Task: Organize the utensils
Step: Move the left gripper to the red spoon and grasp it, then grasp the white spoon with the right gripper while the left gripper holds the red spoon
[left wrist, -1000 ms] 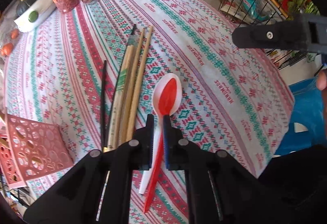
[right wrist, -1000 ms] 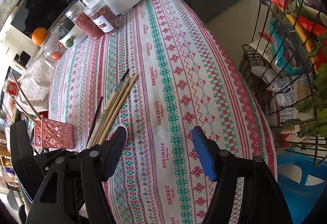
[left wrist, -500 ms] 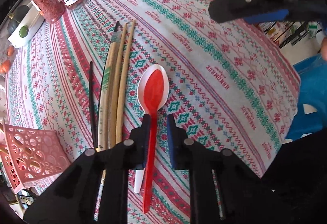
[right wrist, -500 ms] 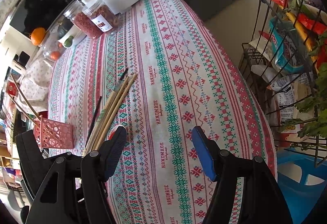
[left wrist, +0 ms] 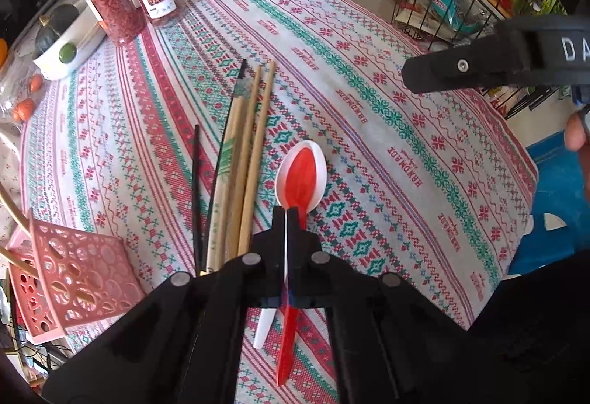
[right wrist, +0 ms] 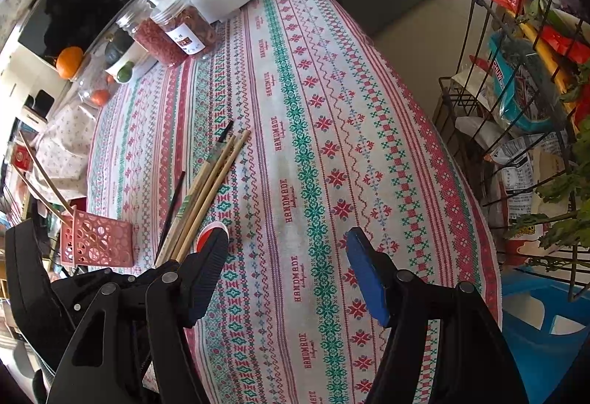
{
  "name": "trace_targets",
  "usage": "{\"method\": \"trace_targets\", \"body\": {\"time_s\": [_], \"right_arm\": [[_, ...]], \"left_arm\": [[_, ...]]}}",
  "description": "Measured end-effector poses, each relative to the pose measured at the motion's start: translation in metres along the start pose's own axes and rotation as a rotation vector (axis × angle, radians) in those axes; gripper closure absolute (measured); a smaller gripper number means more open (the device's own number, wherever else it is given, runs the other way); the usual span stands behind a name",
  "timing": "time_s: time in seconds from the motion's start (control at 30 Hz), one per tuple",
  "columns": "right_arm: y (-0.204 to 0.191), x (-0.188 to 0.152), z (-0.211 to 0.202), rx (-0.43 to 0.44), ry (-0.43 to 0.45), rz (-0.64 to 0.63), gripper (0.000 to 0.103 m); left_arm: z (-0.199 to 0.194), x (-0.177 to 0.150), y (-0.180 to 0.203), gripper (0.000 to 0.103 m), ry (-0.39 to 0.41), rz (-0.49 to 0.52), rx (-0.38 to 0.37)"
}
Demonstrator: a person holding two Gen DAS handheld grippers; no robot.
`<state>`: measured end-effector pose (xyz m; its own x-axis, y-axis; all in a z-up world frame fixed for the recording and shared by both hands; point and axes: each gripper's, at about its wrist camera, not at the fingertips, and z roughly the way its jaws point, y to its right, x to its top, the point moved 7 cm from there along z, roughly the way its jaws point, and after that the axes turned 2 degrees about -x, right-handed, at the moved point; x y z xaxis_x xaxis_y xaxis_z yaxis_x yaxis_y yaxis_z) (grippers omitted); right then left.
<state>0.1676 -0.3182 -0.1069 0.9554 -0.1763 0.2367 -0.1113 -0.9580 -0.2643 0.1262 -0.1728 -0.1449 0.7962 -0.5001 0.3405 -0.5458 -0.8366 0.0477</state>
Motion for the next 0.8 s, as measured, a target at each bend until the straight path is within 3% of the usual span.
{"method": "trace_targets", "body": {"time_s": [0.07,0.17,0.27,0.57,0.67,0.8], "right_arm": [[0.0,0.0,0.0,-0.001,0.0,0.002,0.034],[0.002,0.0,0.001,-0.002,-0.003,0.008,0.034],[0.003,0.0,0.001,-0.002,-0.001,0.006,0.034],[0.002,-0.001,0.0,-0.001,-0.004,0.004,0.034],[0.003,-0.001,0.001,-0.002,-0.007,0.006,0.034],[0.005,-0.001,0.001,-0.006,-0.005,0.005,0.034]], "left_arm": [[0.005,-0.004,0.0,0.101,-0.03,-0.015,-0.033],[0.013,-0.008,-0.004,0.094,-0.057,-0.015,0.004],[0.013,-0.01,-0.004,0.087,-0.07,-0.008,-0.015],[0.026,-0.02,-0.006,0.086,-0.125,0.004,-0.016],[0.027,-0.021,-0.005,0.086,-0.126,0.001,-0.019],[0.017,-0.013,-0.001,0.086,-0.06,0.029,-0.003]]}}
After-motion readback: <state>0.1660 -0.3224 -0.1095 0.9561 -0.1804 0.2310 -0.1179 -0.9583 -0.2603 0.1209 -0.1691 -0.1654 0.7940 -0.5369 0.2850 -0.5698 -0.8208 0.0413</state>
